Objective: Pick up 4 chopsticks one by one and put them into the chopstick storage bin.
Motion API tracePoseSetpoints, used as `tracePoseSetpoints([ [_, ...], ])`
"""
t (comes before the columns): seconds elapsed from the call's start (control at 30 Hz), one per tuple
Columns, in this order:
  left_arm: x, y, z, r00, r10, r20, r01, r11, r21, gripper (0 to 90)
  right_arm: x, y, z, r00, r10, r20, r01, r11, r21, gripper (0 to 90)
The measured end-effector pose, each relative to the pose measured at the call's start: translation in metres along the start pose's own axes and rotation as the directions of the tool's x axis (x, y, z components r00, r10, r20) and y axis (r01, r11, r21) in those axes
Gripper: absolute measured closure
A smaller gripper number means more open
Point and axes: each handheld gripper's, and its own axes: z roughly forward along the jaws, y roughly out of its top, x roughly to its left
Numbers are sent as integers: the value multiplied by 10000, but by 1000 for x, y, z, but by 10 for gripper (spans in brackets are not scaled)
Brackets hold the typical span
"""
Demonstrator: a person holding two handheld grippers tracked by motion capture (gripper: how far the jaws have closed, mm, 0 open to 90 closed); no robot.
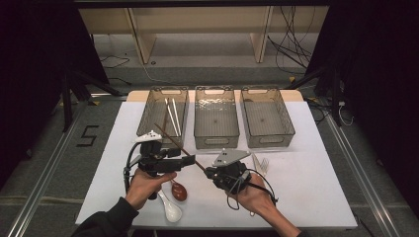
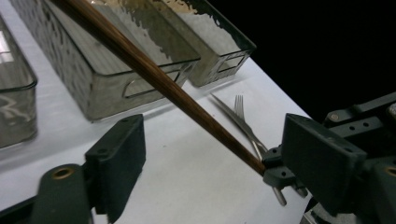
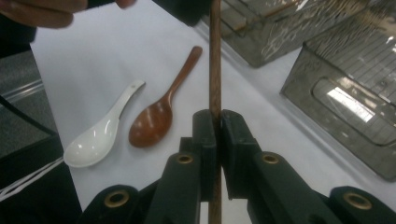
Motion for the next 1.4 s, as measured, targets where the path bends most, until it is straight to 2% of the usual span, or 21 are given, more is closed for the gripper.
tracePoseSetpoints([
  [0.17,-3,2,7,9990,-196,405,200,9998,-87,356,2,1,-2,10000,-41,50,42,9995,-298,856],
  [0.37,-2,2,8,9980,-338,536,353,9990,-271,519,0,1,-4,9999,-16,119,21,9990,-457,855],
  [0.57,1,3,5,9968,-392,702,425,9981,-454,625,1,0,-3,9999,-14,114,19,9988,-482,856],
  [0.7,2,3,4,9951,-597,788,643,9963,-570,706,0,-1,-3,9999,-15,101,20,9989,-478,855],
  [0.87,3,3,3,9910,-766,1097,831,9950,-559,758,1,-1,-1,9999,-26,100,30,9988,-479,855],
  [1.03,-1,5,3,9806,-1017,1674,1110,9927,-469,819,1,-2,0,10000,-24,68,27,9991,-431,854],
  [1.13,-4,8,3,9822,-803,1697,894,9949,-469,836,0,-3,1,10000,8,26,-7,9989,-468,848],
  [1.2,-5,10,1,9834,-698,1674,795,9955,-519,839,-1,-2,-1,10000,95,-16,-95,9987,-507,820],
  [1.27,-3,14,-3,9869,-531,1523,618,9967,-533,839,-4,-2,-2,9994,289,-210,-296,9990,-348,694],
  [1.4,5,23,-11,9921,-361,1198,416,9982,-431,839,-9,-3,-6,9986,402,-333,-410,9988,-248,597],
])
